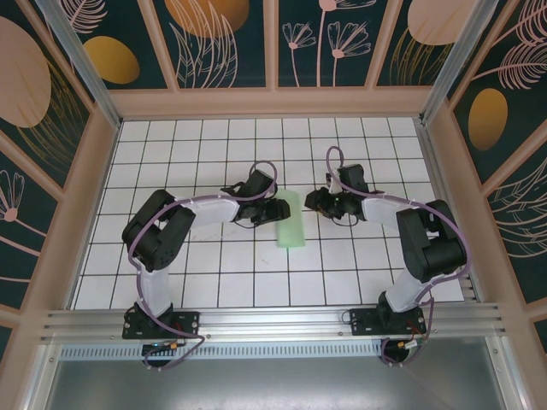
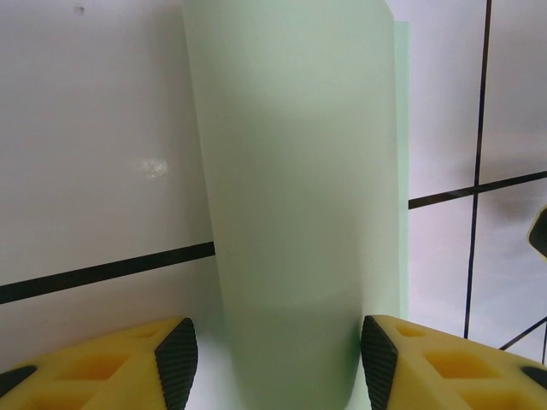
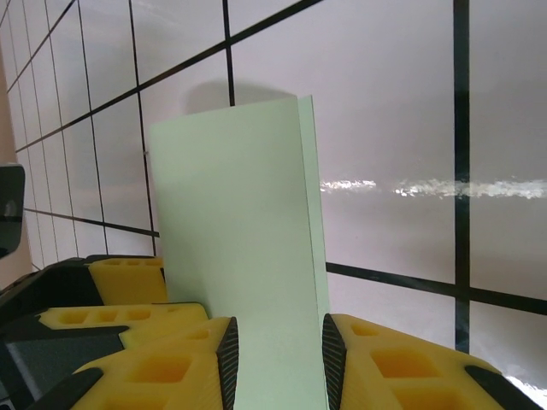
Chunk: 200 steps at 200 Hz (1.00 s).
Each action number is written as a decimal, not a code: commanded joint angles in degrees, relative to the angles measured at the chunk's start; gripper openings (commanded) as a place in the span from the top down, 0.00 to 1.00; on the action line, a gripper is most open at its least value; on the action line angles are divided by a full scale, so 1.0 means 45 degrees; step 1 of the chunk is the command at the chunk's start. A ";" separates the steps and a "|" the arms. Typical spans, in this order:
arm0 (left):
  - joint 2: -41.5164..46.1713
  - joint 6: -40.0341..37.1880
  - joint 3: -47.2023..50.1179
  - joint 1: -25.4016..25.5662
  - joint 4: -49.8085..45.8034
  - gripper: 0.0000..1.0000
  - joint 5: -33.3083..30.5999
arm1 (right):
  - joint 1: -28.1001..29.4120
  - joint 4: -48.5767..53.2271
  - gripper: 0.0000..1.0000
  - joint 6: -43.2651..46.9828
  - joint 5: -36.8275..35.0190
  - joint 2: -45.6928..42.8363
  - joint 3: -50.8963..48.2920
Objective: Fold a paper plane with a square sheet of paper (fold left side to right side)
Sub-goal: First fold in half a square sheet of paper at the center of the table.
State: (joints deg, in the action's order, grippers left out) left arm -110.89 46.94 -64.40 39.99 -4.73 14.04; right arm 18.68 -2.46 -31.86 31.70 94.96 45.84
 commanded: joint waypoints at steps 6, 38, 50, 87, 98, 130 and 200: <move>-0.1026 -0.0314 -0.0190 0.0202 0.0114 0.42 -0.0403 | -0.0044 0.0191 0.65 -0.0089 0.0171 -0.0357 -0.0169; -0.1121 -0.0406 -0.0334 0.0231 -0.0017 0.42 -0.0377 | -0.0005 0.0226 0.65 -0.0108 0.0221 -0.0366 -0.0213; -0.1187 -0.0471 -0.0390 0.0224 -0.0110 0.42 -0.0384 | 0.0020 0.0212 0.65 -0.0133 0.0187 -0.0362 -0.0232; -0.1352 -0.0757 -0.0590 0.0283 -0.0403 0.42 -0.0347 | 0.0016 0.0234 0.65 -0.0128 0.0152 -0.0381 -0.0268; -0.1406 -0.0815 -0.0664 0.0303 -0.0480 0.41 -0.0381 | 0.0020 0.0248 0.65 -0.0145 0.0162 -0.0389 -0.0271; -0.1583 -0.0860 -0.0825 0.0375 -0.0570 0.40 -0.0386 | 0.0030 0.0224 0.65 -0.0167 0.0199 -0.0394 -0.0266; -0.1629 -0.0836 -0.0903 0.0374 -0.0623 0.40 -0.0464 | 0.0243 0.0199 0.66 -0.0282 0.0433 -0.0233 -0.0310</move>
State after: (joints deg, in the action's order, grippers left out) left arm -112.79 44.60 -68.71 40.62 -10.50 12.95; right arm 18.96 -2.31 -32.08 32.12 94.96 45.21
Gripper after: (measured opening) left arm 0.603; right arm 0.342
